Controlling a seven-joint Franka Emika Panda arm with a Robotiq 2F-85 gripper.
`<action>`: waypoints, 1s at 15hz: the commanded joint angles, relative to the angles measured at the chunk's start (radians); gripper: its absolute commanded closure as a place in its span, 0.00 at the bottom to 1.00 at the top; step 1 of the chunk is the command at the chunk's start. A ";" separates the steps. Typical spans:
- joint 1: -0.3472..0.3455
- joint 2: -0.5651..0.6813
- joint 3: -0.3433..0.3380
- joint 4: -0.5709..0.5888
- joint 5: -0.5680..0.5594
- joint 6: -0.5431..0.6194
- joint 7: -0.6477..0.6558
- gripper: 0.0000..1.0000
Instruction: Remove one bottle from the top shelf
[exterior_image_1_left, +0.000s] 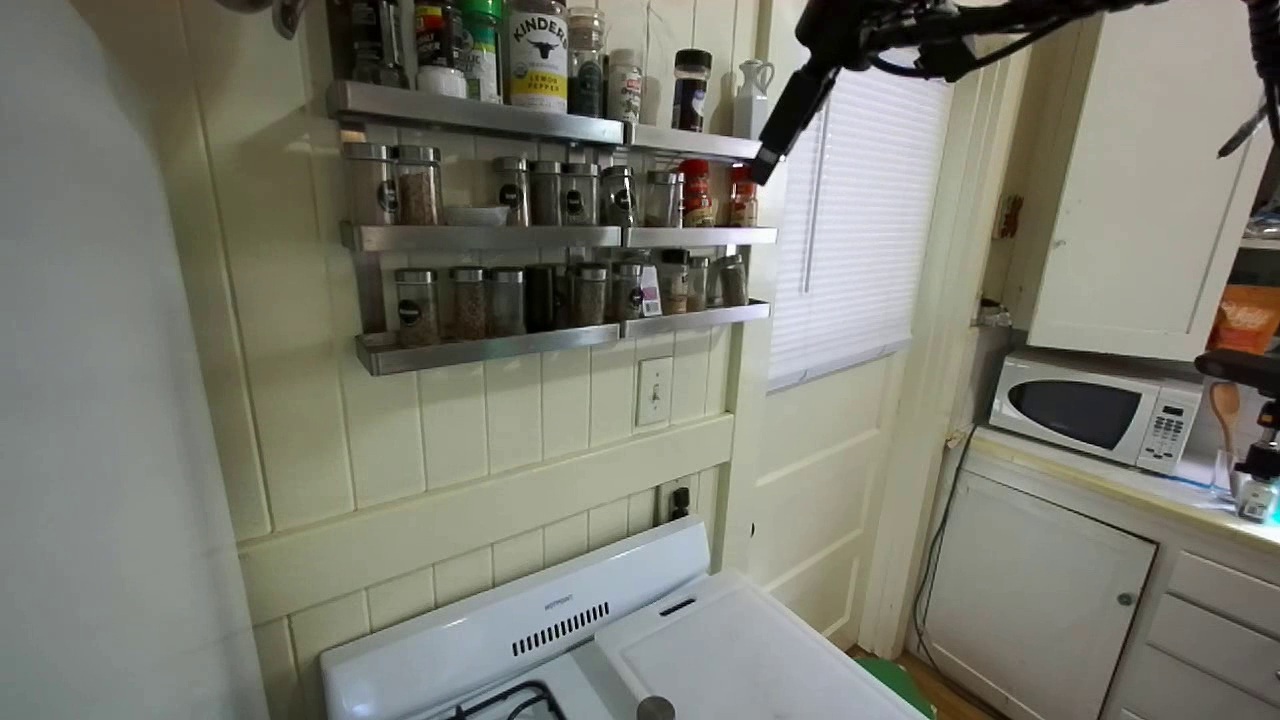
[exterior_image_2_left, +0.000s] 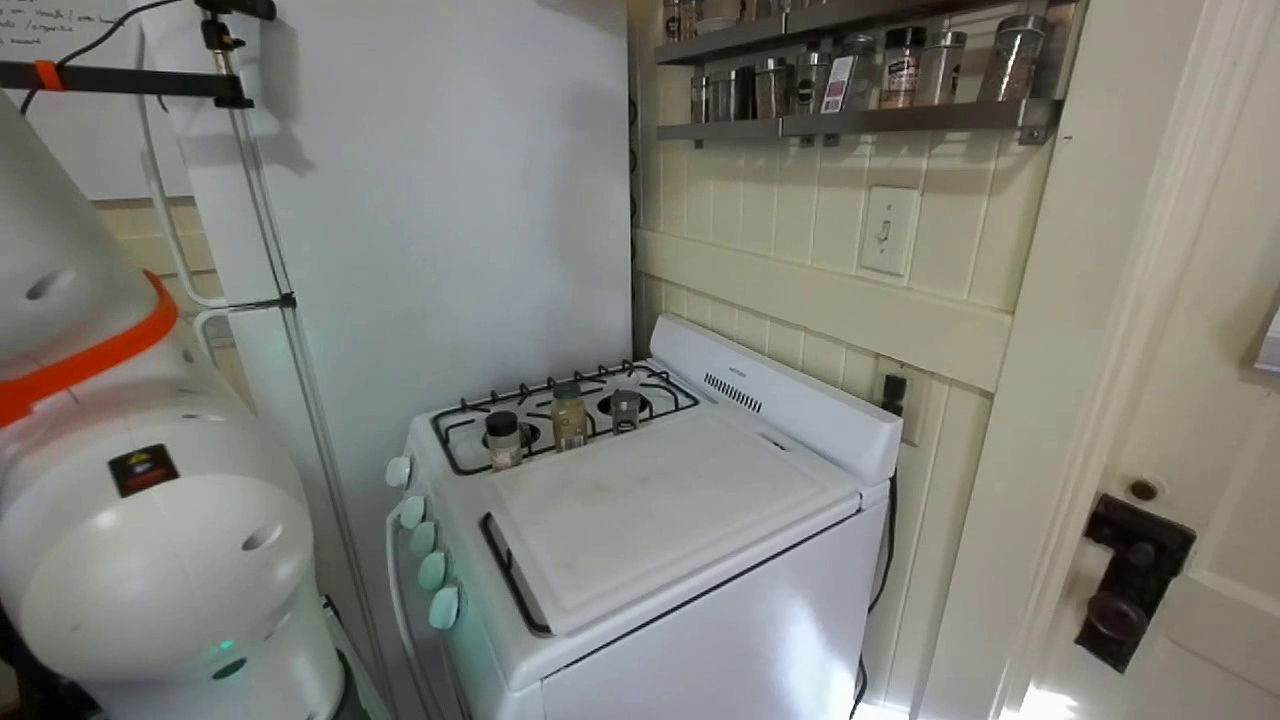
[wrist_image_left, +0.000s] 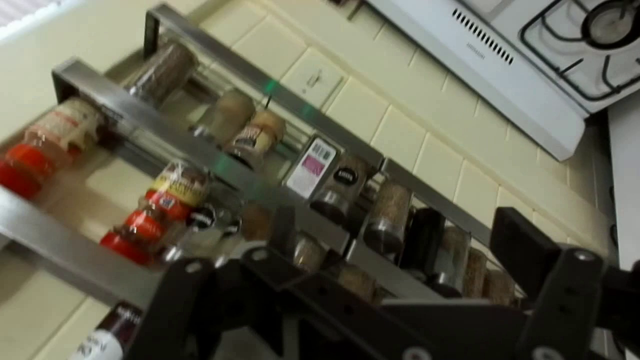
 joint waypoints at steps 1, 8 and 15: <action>0.032 0.104 -0.012 0.118 -0.031 0.130 -0.131 0.00; 0.011 0.119 -0.018 0.083 0.036 0.268 -0.251 0.00; 0.016 0.219 0.009 0.192 -0.006 0.357 -0.143 0.00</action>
